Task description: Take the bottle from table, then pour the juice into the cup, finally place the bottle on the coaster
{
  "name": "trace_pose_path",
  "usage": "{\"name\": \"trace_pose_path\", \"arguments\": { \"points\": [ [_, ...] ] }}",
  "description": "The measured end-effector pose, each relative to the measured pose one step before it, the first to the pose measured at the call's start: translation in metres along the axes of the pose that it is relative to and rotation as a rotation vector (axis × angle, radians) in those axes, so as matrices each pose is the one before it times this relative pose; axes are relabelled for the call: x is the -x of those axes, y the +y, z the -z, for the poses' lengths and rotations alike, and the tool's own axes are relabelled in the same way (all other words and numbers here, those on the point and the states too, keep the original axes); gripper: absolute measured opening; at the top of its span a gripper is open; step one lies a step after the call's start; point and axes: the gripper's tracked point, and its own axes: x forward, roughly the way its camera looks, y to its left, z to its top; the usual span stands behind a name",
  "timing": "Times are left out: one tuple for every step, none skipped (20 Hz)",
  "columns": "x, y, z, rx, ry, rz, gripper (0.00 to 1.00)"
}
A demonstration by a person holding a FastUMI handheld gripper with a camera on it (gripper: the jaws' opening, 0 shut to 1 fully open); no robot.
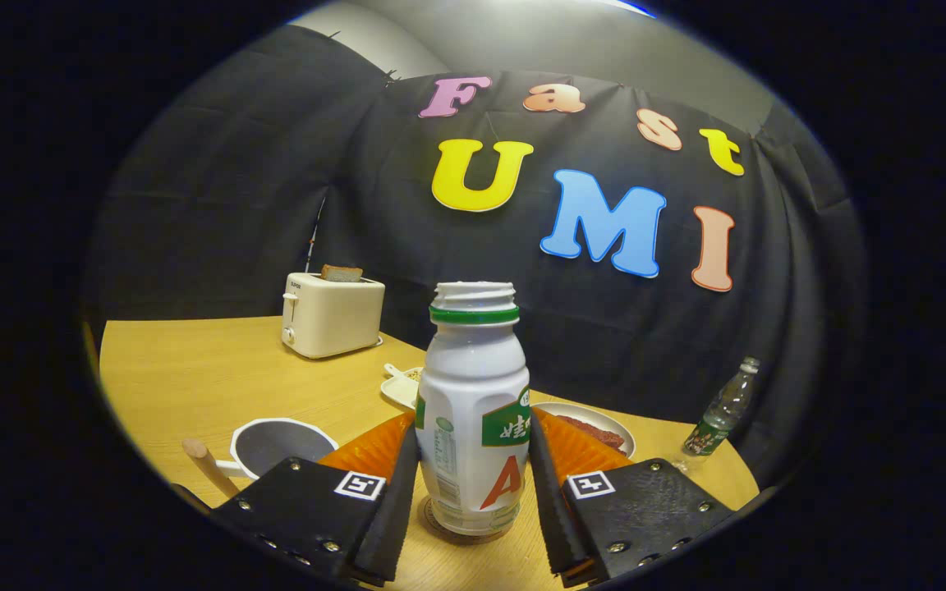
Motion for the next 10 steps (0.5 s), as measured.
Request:
{"name": "trace_pose_path", "arguments": {
  "points": [
    [-0.00239,-0.00154,0.00285,-0.02995,0.00127,-0.00103,0.66],
    [-0.00313,-0.00132,0.00321,-0.01479,0.00328,0.00137,0.66],
    [-0.00248,-0.00193,0.00225,-0.01146,0.00336,0.00318,0.66],
    [-0.00161,-0.00066,0.00526,-0.01508,-0.00286,-0.00222,0.66],
    [-0.00222,-0.00090,0.00216,-0.02200,-0.00245,-0.00180,0.66],
    [-0.00227,-0.00107,0.00472,-0.01228,0.00678,0.00271,0.66],
    [-0.00178,-0.00203,0.00273,-0.00235,0.00954,0.00440,0.66],
    [-0.00079,-0.00116,0.00373,0.00002,0.00625,0.00214,0.66],
    [-0.00101,-0.00124,0.00225,-0.00517,0.00364,0.00084,0.66],
    [-0.00142,-0.00156,0.00258,-0.00710,-0.00021,0.00120,0.66]
  ]
}}
